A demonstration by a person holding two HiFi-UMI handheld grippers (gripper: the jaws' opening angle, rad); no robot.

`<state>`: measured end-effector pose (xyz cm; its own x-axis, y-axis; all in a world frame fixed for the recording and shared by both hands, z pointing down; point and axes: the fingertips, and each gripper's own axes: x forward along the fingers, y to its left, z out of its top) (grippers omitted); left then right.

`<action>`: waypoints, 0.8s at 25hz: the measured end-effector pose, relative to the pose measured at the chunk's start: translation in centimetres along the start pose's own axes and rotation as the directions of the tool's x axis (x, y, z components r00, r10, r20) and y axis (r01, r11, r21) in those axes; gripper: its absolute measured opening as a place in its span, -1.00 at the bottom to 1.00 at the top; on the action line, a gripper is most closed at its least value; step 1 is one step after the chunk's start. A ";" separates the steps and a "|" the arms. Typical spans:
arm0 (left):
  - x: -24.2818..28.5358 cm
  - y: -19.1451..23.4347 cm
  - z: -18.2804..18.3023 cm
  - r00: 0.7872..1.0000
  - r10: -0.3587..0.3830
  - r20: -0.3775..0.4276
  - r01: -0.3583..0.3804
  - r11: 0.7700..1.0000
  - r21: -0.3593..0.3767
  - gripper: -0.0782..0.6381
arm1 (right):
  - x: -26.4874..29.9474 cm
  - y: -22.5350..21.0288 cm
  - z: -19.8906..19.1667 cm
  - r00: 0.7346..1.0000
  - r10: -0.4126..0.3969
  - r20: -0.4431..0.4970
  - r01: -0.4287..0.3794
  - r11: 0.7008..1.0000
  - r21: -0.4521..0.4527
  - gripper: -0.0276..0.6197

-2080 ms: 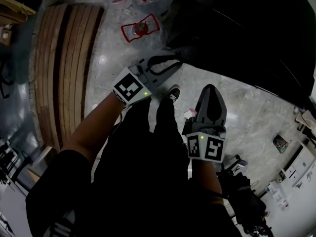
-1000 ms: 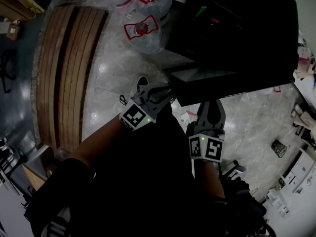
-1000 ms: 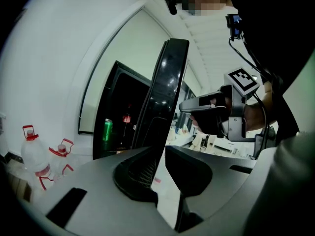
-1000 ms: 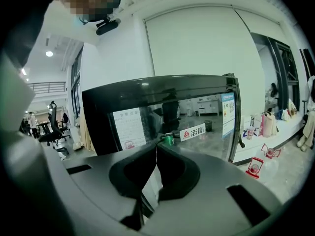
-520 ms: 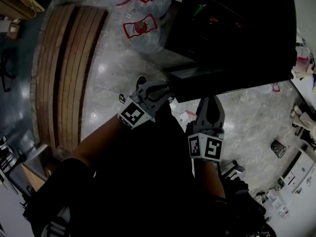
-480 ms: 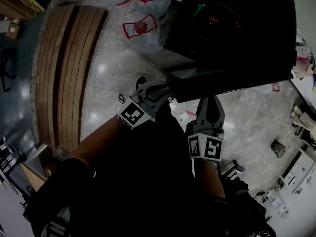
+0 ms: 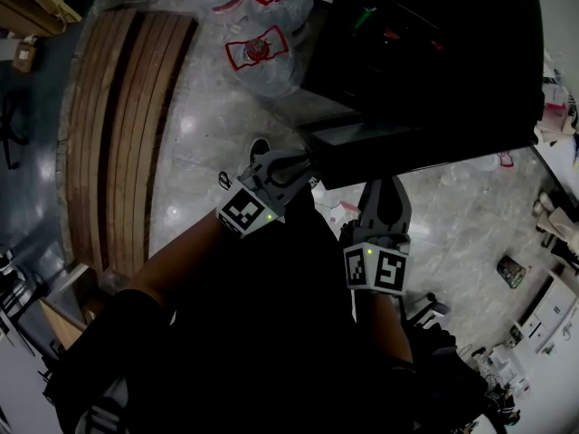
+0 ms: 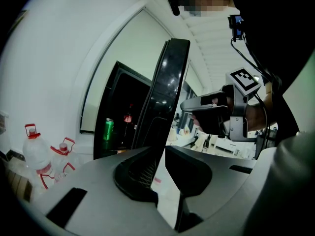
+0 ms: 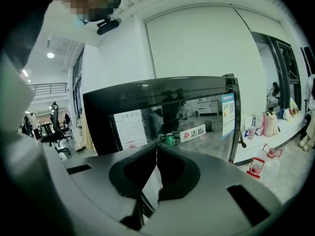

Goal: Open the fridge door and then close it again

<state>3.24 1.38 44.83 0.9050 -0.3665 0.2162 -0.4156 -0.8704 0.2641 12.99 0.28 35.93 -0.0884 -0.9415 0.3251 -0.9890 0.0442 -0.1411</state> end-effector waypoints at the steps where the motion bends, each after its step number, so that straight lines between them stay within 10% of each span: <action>1: 0.0 0.0 -0.1 1.000 -0.003 -0.003 0.003 1.000 0.008 -0.62 | 0.0 0.0 0.0 1.000 0.000 0.001 0.000 1.000 0.000 -0.86; 20: 1.3 5.0 1.4 1.000 0.013 0.014 -0.013 1.000 0.009 -0.61 | 2.5 0.1 0.1 1.000 -0.006 -0.014 0.006 1.000 0.009 -0.86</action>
<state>2.46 -3.91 45.08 0.9006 -0.3824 0.2066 -0.4267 -0.8684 0.2527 12.65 -2.07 36.63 -0.0839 -0.9370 0.3391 -0.9885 0.0353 -0.1470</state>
